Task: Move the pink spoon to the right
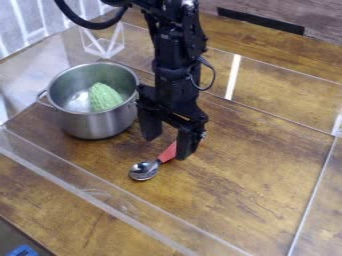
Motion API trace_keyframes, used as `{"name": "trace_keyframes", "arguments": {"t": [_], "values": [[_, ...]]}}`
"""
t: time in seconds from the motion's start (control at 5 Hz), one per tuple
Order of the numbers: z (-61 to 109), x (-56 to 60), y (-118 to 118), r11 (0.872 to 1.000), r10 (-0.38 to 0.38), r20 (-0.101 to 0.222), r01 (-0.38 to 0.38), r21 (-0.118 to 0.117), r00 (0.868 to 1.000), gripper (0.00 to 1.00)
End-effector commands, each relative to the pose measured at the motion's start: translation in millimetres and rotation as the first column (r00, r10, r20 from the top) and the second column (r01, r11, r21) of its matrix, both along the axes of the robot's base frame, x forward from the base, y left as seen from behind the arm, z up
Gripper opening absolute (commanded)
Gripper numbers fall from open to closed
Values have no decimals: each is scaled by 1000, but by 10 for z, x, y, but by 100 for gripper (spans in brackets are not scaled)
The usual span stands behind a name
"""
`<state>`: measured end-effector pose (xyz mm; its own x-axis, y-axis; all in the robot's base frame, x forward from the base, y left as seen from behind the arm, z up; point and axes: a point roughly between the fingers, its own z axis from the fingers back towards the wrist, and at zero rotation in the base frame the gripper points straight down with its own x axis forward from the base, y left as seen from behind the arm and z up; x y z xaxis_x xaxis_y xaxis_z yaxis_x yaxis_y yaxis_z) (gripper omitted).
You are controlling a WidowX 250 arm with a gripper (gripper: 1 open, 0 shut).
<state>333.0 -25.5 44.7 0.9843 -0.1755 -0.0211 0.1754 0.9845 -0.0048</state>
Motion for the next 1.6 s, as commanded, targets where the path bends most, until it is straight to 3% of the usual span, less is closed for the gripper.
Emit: {"name": "trace_keyframes", "arguments": {"t": [0.0,1.4], "values": [[91,105,-59,1000,-27,61,27,2,998,100],[43,346,-68,997,-81,94,80,21,992,100]]}}
